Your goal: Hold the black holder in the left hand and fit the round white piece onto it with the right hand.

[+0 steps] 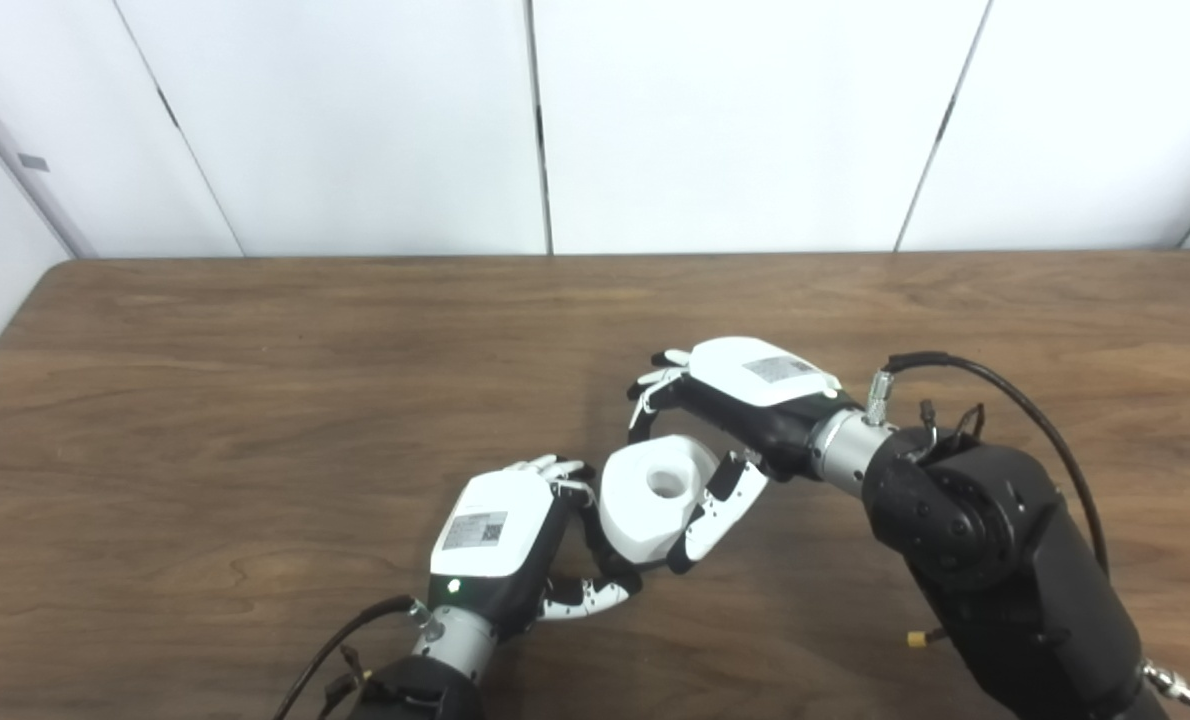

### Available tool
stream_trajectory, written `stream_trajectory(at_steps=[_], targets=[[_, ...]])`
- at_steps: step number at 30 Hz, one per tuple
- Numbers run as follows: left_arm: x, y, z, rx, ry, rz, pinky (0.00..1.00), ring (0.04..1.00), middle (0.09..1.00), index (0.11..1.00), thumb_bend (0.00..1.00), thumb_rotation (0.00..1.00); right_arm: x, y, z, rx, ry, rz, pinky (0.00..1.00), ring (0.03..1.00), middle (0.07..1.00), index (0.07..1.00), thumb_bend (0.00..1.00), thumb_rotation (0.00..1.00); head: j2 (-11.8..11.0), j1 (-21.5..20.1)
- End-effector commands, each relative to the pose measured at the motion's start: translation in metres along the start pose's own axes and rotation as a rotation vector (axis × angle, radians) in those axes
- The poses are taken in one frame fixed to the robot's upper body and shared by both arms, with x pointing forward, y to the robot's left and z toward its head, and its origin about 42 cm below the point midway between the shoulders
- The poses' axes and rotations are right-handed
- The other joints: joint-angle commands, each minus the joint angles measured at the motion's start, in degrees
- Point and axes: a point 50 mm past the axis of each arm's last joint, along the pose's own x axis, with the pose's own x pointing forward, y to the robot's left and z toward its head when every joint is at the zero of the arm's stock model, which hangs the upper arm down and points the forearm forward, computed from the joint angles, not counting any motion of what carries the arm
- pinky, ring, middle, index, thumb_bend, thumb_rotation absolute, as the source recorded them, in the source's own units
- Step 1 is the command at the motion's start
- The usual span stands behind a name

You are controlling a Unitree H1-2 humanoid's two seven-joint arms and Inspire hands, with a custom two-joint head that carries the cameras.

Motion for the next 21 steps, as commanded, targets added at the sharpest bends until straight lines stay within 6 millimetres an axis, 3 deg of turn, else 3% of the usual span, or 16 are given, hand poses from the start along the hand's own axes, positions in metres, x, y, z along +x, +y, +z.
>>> stream_trajectory(at_steps=[1, 14, 21], targets=[[-0.005, -0.030, -0.004, 0.004, 0.030, -0.166, 0.87, 0.883, 0.832, 0.493, 0.51, 0.05, -0.001, -0.013, 0.002, -0.044, -0.005, -0.030, 0.86, 0.982, 0.885, 0.656, 0.92, 0.37, 0.00, 0.02], [-0.002, -0.034, -0.007, 0.010, 0.032, -0.174, 0.87, 0.878, 0.832, 0.493, 0.51, 0.06, -0.003, -0.024, 0.003, -0.043, -0.018, -0.040, 0.89, 0.999, 0.920, 0.798, 1.00, 0.50, -0.40, 0.08], [-0.002, -0.035, -0.007, 0.010, 0.034, -0.173, 0.86, 0.877, 0.827, 0.493, 0.51, 0.05, -0.004, -0.022, 0.001, -0.032, -0.014, -0.040, 0.90, 1.000, 0.930, 0.818, 1.00, 0.50, -0.48, 0.11]])
